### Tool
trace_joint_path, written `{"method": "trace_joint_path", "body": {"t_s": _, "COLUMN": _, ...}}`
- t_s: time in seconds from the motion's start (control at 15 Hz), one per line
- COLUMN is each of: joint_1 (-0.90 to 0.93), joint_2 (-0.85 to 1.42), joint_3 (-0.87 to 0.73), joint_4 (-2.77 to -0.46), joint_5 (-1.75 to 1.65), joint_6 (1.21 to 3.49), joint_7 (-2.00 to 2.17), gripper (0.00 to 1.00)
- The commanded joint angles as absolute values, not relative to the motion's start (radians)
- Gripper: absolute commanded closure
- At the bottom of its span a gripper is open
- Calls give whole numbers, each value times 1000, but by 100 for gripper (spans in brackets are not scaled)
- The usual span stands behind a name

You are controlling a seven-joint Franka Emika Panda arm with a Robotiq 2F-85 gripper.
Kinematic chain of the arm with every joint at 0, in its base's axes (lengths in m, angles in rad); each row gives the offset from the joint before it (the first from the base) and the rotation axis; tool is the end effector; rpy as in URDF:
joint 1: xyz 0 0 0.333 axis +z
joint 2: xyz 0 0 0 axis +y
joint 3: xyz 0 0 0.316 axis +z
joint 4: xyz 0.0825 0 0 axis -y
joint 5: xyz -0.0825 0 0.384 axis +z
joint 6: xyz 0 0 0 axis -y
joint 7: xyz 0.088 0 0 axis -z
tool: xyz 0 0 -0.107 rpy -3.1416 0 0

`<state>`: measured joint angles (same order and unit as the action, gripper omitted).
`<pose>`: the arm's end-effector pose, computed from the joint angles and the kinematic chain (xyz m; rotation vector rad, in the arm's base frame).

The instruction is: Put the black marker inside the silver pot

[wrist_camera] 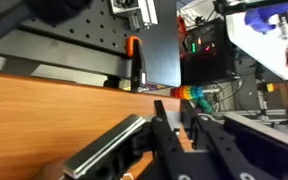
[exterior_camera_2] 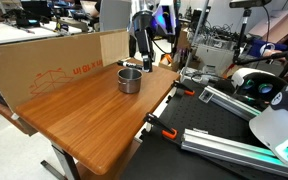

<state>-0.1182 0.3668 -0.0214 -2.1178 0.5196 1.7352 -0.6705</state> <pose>0.4927 -0.0237 0.2135 -2.3536 -0.2820 0.6234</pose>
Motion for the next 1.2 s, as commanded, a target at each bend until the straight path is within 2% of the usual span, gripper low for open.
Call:
{"method": "trace_joint_path", "body": {"t_s": 0.0, "joint_1": -166, "joint_2": 463, "joint_3": -7, "joint_4": -1994, "joint_5": 542, "joint_6": 1605, "joint_7": -629, "gripper": 94}}
{"method": "trace_joint_path", "body": {"t_s": 0.27, "joint_1": -174, "joint_2": 533, "joint_3": -8, "joint_4": -1925, "joint_5": 533, "joint_6": 1550, "joint_7": -532, "gripper": 94}}
{"method": "trace_joint_path", "body": {"t_s": 1.13, "joint_1": -152, "joint_2": 574, "joint_3": 1, "joint_4": -1907, "joint_5": 539, "joint_6": 1566, "joint_7": -284, "gripper": 94}}
